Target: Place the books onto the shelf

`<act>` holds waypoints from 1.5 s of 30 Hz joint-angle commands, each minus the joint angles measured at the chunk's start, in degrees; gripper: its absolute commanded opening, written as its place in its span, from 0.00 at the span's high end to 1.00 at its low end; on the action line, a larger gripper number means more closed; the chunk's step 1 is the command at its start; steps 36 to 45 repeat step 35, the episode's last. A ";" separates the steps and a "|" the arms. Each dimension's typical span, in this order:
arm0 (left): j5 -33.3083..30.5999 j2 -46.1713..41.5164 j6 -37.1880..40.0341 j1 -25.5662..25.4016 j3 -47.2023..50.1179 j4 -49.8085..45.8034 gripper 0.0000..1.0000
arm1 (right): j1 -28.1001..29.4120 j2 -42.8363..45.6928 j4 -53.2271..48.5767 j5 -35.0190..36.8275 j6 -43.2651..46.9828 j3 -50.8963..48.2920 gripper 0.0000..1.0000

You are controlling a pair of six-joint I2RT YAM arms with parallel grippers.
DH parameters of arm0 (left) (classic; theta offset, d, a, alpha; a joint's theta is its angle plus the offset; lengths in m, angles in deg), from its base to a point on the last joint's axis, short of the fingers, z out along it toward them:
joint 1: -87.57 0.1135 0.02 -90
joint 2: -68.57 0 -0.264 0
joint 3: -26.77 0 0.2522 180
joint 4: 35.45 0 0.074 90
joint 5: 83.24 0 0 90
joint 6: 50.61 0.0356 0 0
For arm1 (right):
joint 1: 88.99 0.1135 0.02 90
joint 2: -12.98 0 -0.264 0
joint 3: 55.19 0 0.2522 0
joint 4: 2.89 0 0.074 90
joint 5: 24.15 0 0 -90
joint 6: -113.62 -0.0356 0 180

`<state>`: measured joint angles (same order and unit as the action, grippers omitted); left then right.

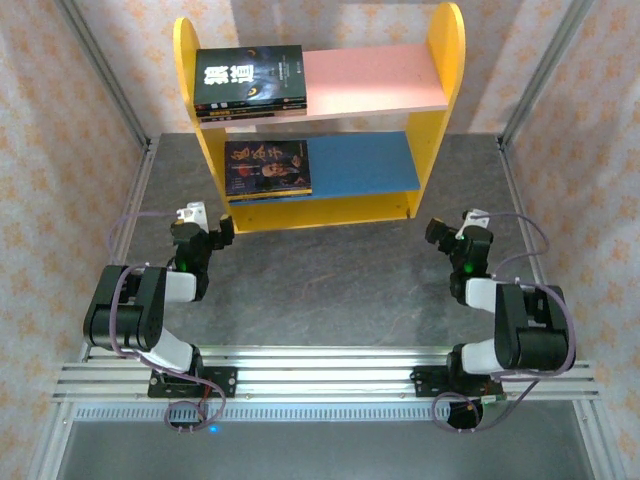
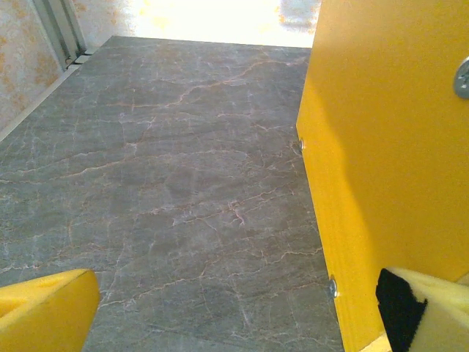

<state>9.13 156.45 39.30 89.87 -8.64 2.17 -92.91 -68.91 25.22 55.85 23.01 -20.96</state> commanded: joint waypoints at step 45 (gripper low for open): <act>0.27 -0.07 0.68 -0.42 -0.72 -0.89 0.01 | 2.87 -5.17 4.34 -2.00 5.79 2.63 0.01</act>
